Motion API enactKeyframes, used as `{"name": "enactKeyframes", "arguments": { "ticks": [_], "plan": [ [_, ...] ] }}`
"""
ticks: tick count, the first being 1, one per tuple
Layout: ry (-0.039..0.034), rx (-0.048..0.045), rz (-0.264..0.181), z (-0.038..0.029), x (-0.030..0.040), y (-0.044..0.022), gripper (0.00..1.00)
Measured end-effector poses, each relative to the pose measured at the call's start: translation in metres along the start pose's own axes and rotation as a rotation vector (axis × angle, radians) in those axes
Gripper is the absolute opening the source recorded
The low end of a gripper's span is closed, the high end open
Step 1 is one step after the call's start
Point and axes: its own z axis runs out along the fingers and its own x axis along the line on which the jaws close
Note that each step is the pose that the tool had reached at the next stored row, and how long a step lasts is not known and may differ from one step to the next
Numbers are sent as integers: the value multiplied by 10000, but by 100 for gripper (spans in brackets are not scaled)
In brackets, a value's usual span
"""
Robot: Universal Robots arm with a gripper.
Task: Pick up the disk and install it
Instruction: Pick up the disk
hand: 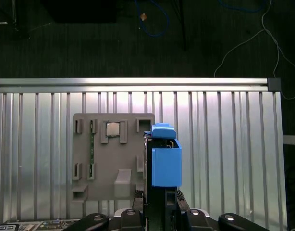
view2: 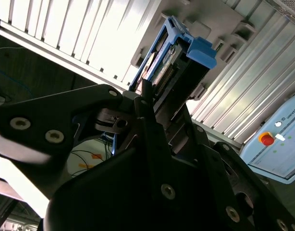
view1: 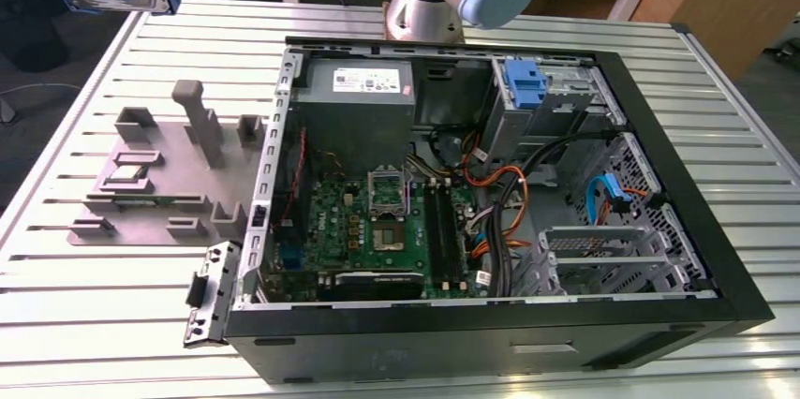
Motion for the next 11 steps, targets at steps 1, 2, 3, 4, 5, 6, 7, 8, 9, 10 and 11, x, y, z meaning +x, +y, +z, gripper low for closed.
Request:
{"name": "enactKeyframes", "arguments": {
  "ticks": [1,2,3,4,5,6,7,8,9,10,11],
  "plan": [
    [0,-1,0,-1,-1,-9,35],
    [-1,0,0,-1,-1,-19,35],
    [0,0,0,-1,-1,-27,35],
    [0,0,0,-2,-1,-35,35],
    [0,-1,1,-2,-2,-39,35],
    [0,-1,2,-2,-2,-41,35],
    [0,0,2,-2,-2,-41,35],
    [0,0,1,-2,-2,-42,35],
    [0,0,0,-2,-2,-43,35],
    [0,0,0,-2,-2,-44,35],
    [0,-1,1,-2,-2,-44,35]
  ]
}}
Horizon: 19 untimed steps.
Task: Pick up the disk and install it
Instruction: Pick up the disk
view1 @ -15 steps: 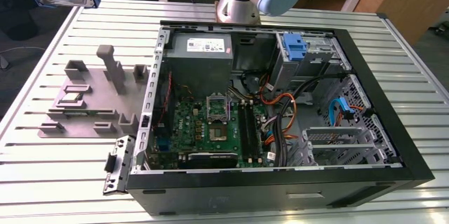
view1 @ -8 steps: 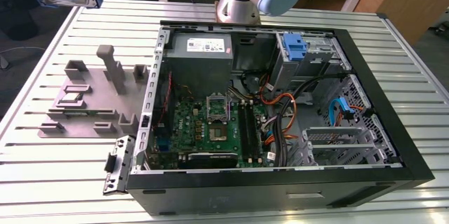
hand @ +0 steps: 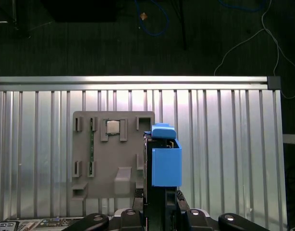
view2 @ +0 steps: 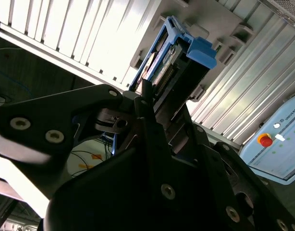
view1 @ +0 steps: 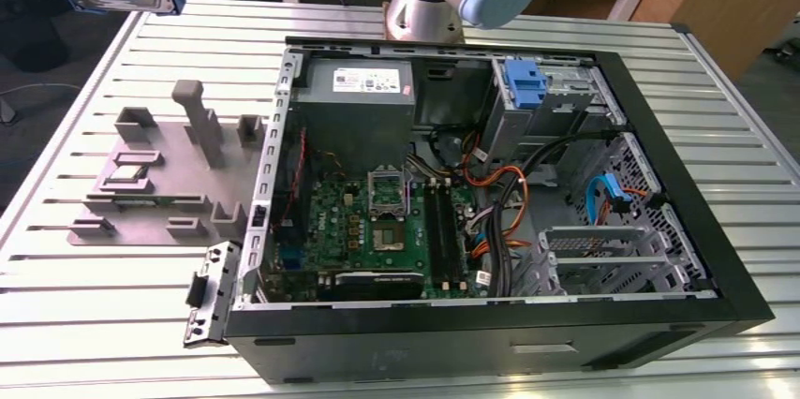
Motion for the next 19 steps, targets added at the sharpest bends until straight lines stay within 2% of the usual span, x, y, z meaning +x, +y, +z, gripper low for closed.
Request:
{"name": "enactKeyframes", "arguments": {
  "ticks": [19],
  "plan": [
    [0,0,-1,-1,-1,-36,35]
  ]
}}
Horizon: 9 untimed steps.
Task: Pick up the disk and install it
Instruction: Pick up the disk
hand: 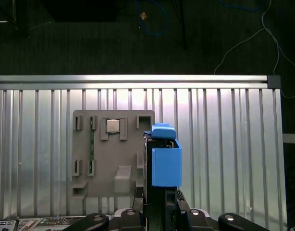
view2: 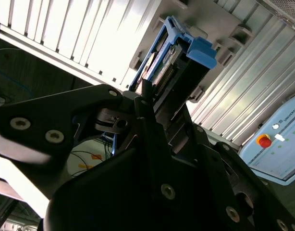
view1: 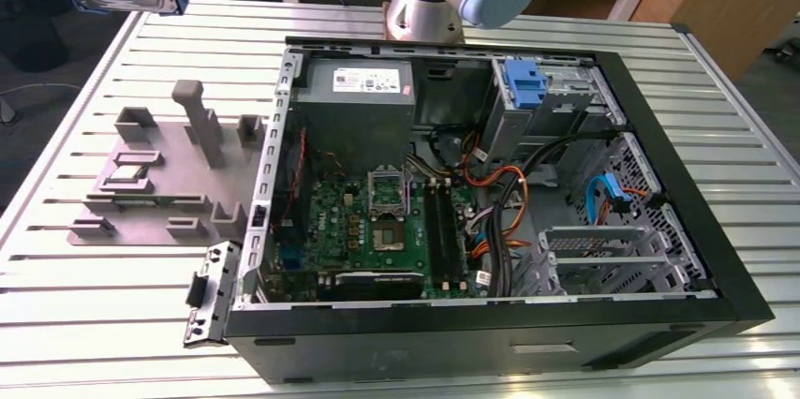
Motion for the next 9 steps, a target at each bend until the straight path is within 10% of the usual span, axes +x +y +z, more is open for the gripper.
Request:
{"name": "enactKeyframes", "arguments": {
  "ticks": [9],
  "plan": [
    [0,1,1,-1,-2,-58,35]
  ]
}}
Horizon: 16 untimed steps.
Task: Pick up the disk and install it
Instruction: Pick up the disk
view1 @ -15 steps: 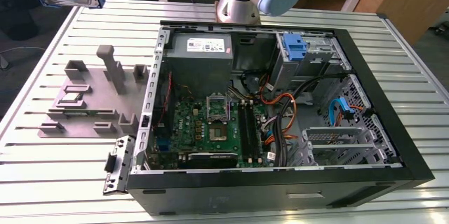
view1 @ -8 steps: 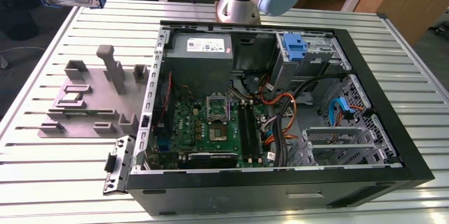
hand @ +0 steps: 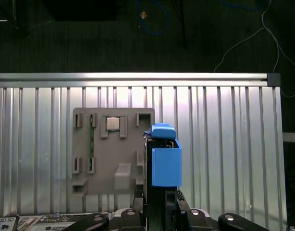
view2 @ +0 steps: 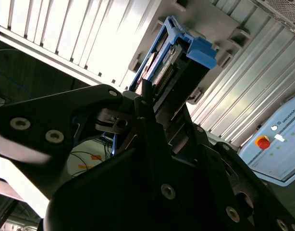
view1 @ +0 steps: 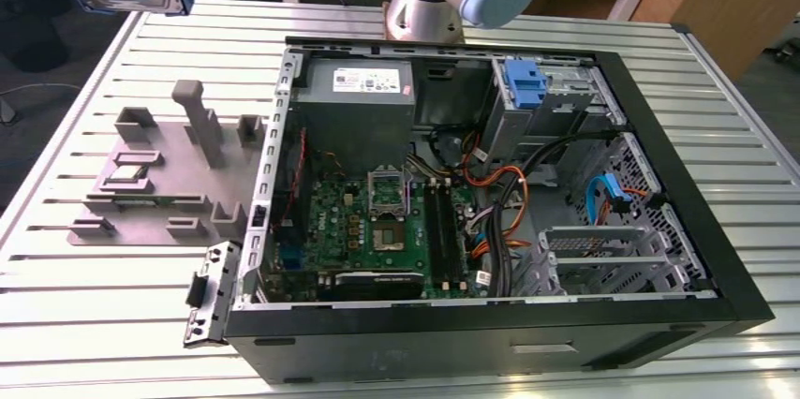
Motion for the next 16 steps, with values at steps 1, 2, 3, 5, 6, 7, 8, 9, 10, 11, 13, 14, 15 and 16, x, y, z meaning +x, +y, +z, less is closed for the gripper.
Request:
{"name": "enactKeyframes", "arguments": {
  "ticks": [1,2,3,5,6,7,8,9,10,11,13,14,15,16],
  "plan": [
    [0,0,0,0,0,-7,35],
    [0,0,0,0,0,-14,35],
    [0,-1,0,-1,-1,-21,35],
    [0,0,0,-1,-1,-34,35],
    [0,-1,0,-1,-1,-41,35],
    [0,0,0,-1,-2,-48,35],
    [-1,0,0,-1,-2,-55,35],
    [-1,1,0,-1,-2,-62,35],
    [0,0,0,-2,-2,-69,35],
    [0,-1,0,-2,-3,-76,35],
    [0,-1,-1,-2,-3,-90,35],
    [0,0,-1,-2,-3,-96,35],
    [0,0,0,-3,-3,-103,35],
    [0,0,0,-3,-3,-109,35]
  ]
}}
